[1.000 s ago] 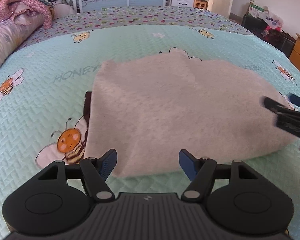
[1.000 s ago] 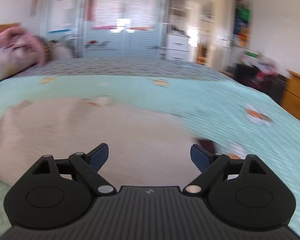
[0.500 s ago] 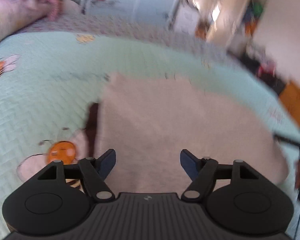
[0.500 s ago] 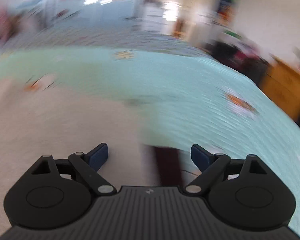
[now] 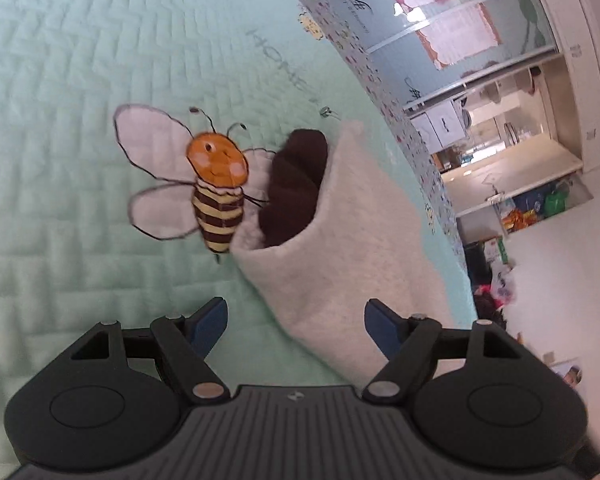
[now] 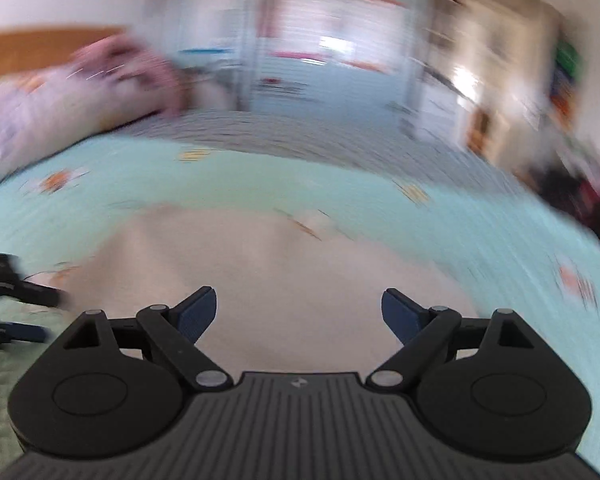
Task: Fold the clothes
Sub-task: 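Bring both grippers to the edge of the folded sweatshirt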
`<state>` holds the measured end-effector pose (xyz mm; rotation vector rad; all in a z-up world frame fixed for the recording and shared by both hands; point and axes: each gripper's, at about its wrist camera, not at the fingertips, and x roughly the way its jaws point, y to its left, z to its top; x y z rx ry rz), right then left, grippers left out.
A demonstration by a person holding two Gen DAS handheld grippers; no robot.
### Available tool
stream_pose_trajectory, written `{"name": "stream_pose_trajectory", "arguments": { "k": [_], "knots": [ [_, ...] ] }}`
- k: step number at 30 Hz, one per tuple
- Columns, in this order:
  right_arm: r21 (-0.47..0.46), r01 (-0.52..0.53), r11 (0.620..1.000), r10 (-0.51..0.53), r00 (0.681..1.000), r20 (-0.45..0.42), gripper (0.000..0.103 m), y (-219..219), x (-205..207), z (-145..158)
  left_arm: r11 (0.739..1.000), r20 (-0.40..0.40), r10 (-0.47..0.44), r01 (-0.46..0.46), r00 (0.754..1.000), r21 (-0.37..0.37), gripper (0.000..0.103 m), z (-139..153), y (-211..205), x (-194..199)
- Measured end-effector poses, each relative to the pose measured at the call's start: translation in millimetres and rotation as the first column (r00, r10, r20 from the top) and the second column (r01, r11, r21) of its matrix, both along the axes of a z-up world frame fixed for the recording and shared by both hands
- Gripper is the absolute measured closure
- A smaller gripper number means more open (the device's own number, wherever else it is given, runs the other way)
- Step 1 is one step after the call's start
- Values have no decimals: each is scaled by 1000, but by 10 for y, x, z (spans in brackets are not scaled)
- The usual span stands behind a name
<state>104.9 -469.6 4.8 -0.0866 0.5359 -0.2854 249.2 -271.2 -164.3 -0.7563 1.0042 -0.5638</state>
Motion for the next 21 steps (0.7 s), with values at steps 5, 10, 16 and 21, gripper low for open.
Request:
{"name": "stream_pose_trajectory", "arguments": {
  "k": [5, 10, 16, 21],
  "knots": [
    [203, -44, 978, 81, 981, -177, 13, 264, 1197, 266, 994, -50, 8, -14, 999, -111, 24, -88, -17, 39],
    [219, 53, 974, 46, 906, -421, 13, 719, 2310, 37, 984, -52, -4, -5, 999, -180, 24, -141, 28, 47],
    [3, 22, 1000, -15, 766, -642, 13, 1050, 2915, -543, 968, -41, -9, -2, 999, -252, 24, -210, 63, 77],
    [-131, 43, 990, -126, 661, -739, 13, 1055, 3116, -847, 959, -39, -29, 17, 999, -283, 24, -225, 44, 157]
  ]
}}
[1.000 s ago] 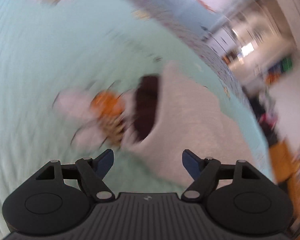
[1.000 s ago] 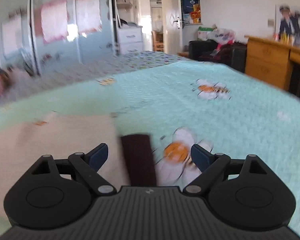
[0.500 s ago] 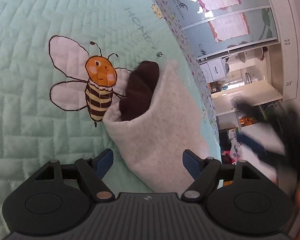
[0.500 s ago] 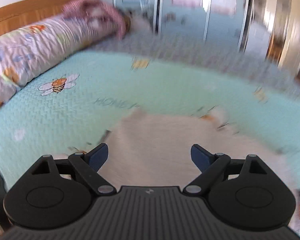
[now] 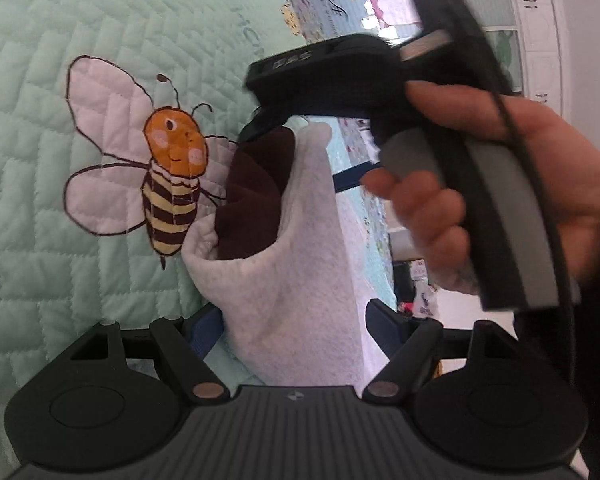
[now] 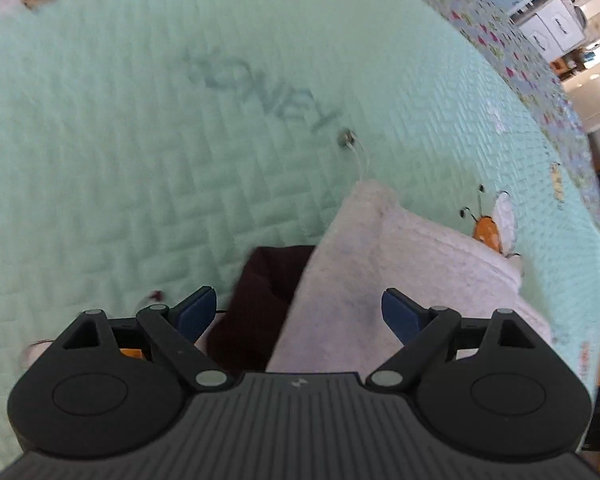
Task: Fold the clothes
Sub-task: 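Bring both grippers to the edge of the folded sweatshirt, then grasp the folded sweatshirt edge with both grippers and lift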
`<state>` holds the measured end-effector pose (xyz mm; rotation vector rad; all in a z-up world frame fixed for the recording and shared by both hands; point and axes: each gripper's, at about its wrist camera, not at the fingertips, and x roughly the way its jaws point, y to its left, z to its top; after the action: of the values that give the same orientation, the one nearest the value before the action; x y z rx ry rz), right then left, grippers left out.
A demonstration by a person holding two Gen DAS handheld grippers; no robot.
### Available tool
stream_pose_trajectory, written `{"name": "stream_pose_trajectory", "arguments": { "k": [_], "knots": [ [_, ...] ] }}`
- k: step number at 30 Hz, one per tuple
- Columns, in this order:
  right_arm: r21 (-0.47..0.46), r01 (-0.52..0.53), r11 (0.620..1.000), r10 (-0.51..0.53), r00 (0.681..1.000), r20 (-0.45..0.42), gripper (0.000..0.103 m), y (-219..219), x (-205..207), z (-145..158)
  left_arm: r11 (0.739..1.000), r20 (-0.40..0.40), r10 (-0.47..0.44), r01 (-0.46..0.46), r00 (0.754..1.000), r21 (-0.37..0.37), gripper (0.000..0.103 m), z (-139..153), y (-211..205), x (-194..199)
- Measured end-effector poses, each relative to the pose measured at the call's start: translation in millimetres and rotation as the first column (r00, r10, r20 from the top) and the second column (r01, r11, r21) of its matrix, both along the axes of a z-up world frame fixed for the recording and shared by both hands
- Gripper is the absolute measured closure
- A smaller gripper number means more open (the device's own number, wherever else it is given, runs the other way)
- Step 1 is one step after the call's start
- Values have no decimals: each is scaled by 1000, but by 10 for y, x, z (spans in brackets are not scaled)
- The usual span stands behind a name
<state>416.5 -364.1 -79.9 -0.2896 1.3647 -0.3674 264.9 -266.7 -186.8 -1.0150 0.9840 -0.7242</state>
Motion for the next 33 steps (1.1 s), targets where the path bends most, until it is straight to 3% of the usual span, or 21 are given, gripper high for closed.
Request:
{"name": "stream_pose_trajectory", "arguments": {
  "k": [6, 8, 9, 11, 14, 16, 21, 28, 33],
  "knots": [
    [16, 60, 998, -60, 998, -17, 18, -81, 49, -137, 999, -4, 9, -9, 1000, -33, 24, 15, -50, 103],
    [39, 58, 998, -57, 998, -15, 33, -67, 45, -130, 999, 2, 13, -13, 1000, -45, 24, 10, -63, 103],
    [45, 54, 998, -53, 998, -18, 51, -39, 44, -110, 999, 5, 15, -15, 1000, -51, 24, -4, -57, 92],
    [35, 28, 999, -27, 999, -25, 62, 14, 33, -86, 998, 17, 11, -11, 1000, -55, 27, -8, -66, 81],
    [44, 7, 999, -7, 1000, -1, 74, 15, -14, -37, 999, 39, 10, -8, 999, -42, 49, -21, -67, 46],
    [83, 25, 996, -28, 999, 39, 80, -70, -48, 45, 999, 48, 16, -15, 999, -31, 84, -20, -51, 46],
    [241, 73, 968, -114, 981, 160, 84, -394, -162, 331, 1000, 158, 11, -12, 987, 3, 89, 179, -79, -37],
    [437, 78, 896, -230, 923, 308, 85, -822, -549, 876, 994, 366, -34, -7, 930, 110, 91, 728, -207, -302],
    [568, 26, 823, -314, 853, 416, 85, -1383, -1029, 1446, 977, 535, -121, 4, 836, 215, 91, 1375, -596, -616]
  ]
}}
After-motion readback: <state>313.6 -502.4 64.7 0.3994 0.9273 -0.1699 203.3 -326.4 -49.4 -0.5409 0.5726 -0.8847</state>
